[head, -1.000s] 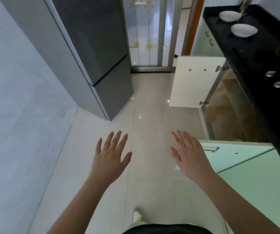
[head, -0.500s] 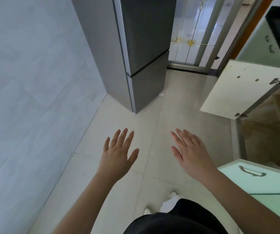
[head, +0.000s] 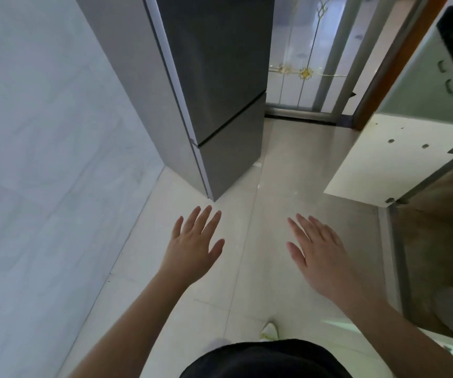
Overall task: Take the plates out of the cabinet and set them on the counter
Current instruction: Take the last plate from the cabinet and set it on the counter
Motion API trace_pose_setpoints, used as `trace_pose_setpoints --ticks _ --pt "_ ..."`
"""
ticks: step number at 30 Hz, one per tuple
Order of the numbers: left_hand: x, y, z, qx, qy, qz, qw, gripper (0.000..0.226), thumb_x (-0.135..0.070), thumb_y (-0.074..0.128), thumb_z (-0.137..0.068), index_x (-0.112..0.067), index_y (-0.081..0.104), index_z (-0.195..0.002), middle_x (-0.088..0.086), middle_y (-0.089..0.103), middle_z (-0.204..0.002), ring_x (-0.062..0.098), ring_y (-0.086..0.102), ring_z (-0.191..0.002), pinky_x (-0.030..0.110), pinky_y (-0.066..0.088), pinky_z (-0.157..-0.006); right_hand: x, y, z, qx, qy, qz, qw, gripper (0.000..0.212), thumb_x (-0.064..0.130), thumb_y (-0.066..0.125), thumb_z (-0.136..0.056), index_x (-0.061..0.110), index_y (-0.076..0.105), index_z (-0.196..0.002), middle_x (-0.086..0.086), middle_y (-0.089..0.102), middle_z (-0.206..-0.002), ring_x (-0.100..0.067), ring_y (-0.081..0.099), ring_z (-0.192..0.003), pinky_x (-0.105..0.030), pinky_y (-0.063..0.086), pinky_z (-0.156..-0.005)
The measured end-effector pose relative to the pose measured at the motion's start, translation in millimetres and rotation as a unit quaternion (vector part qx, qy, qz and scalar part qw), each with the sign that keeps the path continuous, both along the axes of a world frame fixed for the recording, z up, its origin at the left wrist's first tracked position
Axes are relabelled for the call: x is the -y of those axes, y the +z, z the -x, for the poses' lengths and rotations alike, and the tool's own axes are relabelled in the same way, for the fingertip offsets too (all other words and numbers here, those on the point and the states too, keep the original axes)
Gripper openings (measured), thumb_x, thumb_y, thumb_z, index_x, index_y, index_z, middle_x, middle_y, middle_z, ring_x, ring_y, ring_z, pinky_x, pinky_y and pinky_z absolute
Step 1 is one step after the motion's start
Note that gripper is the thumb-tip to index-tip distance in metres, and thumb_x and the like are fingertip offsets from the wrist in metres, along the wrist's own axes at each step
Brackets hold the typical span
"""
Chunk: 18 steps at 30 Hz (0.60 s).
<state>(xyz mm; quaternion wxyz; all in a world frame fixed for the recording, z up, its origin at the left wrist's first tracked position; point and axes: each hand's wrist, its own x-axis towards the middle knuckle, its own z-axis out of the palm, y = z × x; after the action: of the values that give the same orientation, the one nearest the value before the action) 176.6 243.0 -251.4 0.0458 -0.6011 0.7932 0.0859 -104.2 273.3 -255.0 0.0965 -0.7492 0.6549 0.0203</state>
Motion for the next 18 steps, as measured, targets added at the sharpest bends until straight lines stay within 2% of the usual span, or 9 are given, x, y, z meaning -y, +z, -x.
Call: trace_pose_setpoints --ticks 10,14,18 --pt "126 -3 14 -0.018 -0.056 0.015 0.998 0.072 -0.064 0.003 -0.092 -0.033 0.001 -0.157 -0.006 0.0 -0.166 0.017 -0.008 -0.151 0.046 0.0 -0.122 99 -3 -3 0.001 -0.049 0.006 0.999 0.064 0.052 0.012 -0.098 0.022 0.034 -0.15 -0.003 0.038 -0.154 -0.025 0.033 -0.142 -0.044 0.023 -0.115" --pt "201 -1 12 -0.025 -0.116 0.024 0.993 0.073 -0.064 0.001 -0.091 -0.033 0.0 -0.157 -0.005 -0.001 -0.166 0.017 -0.01 -0.151 0.048 0.002 -0.122 144 -4 -15 -0.001 -0.098 0.017 0.995 0.065 0.05 0.014 -0.098 0.017 0.041 -0.147 -0.007 0.044 -0.15 -0.029 0.038 -0.139 -0.045 0.027 -0.113" --pt "274 7 11 -0.037 -0.184 0.046 0.981 0.072 -0.063 0.007 -0.093 -0.03 0.008 -0.157 -0.003 0.007 -0.166 0.018 -0.005 -0.151 0.047 0.0 -0.122 180 1 -29 0.006 -0.155 0.034 0.987 0.062 0.047 0.021 -0.099 0.013 0.048 -0.142 -0.011 0.05 -0.144 -0.033 0.044 -0.134 -0.047 0.032 -0.11"
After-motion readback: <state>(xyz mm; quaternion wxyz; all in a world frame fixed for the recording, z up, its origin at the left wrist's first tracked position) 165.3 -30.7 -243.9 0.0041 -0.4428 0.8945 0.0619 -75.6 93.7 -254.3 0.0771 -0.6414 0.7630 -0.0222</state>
